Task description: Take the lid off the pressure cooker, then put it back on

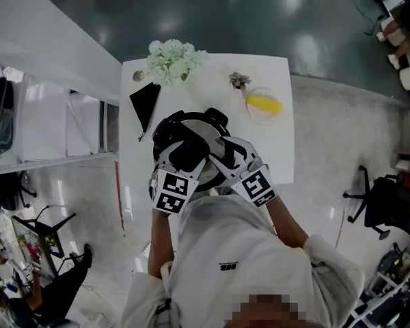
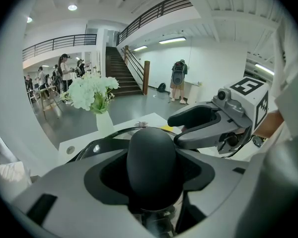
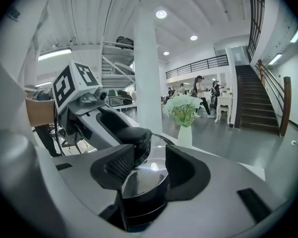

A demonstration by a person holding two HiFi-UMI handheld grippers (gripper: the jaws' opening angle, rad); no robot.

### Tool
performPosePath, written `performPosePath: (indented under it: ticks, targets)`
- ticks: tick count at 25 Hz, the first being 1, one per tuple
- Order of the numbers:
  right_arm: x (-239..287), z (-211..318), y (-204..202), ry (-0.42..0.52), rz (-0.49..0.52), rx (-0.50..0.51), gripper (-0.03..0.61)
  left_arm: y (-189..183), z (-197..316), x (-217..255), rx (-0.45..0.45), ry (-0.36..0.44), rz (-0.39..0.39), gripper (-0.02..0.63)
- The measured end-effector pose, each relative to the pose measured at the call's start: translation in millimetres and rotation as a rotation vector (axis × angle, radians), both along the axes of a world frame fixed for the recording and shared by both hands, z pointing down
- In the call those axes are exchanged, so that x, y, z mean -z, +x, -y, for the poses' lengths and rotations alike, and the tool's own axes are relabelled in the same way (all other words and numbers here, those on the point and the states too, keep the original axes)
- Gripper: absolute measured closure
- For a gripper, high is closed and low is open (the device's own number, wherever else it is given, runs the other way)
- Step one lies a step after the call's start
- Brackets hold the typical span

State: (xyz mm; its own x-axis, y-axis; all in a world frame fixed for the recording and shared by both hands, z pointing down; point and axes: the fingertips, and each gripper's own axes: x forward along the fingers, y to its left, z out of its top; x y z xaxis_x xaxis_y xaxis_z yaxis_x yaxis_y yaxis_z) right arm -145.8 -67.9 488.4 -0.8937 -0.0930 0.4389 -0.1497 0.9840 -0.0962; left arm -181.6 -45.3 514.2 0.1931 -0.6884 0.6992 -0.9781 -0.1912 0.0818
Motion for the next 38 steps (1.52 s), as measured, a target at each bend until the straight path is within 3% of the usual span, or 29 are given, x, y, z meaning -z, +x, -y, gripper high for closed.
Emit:
performPosePath:
  ticks: [38]
  targets:
    - [9.3, -0.3, 2.0, 0.028, -0.011, -0.256, 0.38, 9.5, -4.3, -2.4, -0.388, -0.004, -0.008, 0.328]
